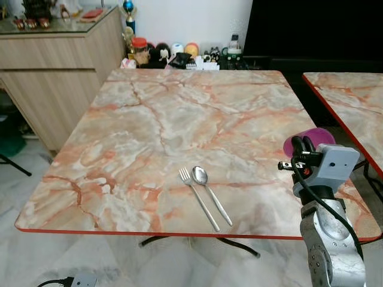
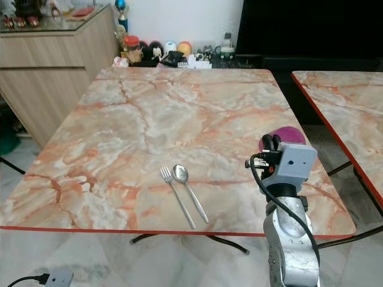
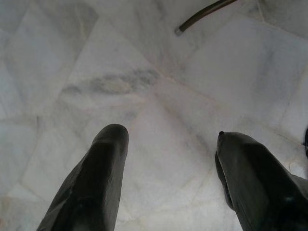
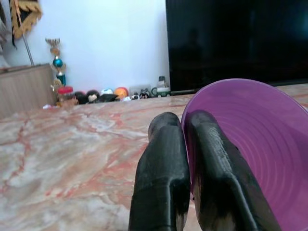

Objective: Setting the table

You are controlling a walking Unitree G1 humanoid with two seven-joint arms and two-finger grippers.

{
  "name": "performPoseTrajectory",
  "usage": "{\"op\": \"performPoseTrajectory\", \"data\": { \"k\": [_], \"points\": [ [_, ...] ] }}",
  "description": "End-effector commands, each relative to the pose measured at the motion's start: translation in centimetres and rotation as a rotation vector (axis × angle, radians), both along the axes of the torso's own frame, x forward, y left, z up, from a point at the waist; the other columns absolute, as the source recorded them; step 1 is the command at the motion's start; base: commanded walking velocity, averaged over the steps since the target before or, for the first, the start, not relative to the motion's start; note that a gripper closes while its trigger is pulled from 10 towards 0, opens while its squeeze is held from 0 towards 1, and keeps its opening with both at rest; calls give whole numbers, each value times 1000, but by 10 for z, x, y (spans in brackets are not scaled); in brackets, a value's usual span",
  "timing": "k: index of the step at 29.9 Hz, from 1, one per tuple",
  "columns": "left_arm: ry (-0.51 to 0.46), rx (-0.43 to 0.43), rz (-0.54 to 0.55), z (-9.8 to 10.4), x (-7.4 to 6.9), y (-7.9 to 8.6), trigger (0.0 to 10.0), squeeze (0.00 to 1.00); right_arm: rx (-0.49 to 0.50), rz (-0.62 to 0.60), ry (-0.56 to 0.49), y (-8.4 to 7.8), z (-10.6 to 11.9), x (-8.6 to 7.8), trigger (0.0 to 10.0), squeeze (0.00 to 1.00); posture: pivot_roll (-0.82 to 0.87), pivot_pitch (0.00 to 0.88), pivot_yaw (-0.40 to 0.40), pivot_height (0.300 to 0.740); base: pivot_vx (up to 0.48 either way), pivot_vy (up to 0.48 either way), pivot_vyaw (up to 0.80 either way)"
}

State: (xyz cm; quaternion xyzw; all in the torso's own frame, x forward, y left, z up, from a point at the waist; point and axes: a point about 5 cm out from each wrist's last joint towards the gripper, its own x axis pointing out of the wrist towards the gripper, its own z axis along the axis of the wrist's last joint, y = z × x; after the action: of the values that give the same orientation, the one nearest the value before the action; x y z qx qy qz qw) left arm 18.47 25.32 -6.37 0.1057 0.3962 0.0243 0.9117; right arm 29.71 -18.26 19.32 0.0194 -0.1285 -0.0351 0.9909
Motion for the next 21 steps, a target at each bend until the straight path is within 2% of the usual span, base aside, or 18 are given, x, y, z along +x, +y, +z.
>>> {"op": "performPoseTrajectory", "data": {
  "k": [1, 10, 18, 21],
  "points": [
    [36, 3, -28, -3, -4, -1, 10000, 0, 21, 1, -22, 2, 0, 0, 10000, 0, -58, 0, 42, 740, 0, 0, 0],
    [39, -2, -46, -3, -3, -4, 10000, 0, 23, -2, -7, 6, -9, -3, 10000, 0, -59, 0, 42, 740, 0, -445, 0],
    [88, -13, -56, -12, -19, -9, 10000, 0, 5, 4, -5, 8, -11, -4, 10000, 0, -90, 0, 41, 740, 0, -480, 0],
    [94, -16, -59, -14, -21, -10, 10000, 0, 2, 8, -4, 8, -12, -5, 10000, 0, -91, 0, 39, 740, 0, -480, 0]
  ]
}}
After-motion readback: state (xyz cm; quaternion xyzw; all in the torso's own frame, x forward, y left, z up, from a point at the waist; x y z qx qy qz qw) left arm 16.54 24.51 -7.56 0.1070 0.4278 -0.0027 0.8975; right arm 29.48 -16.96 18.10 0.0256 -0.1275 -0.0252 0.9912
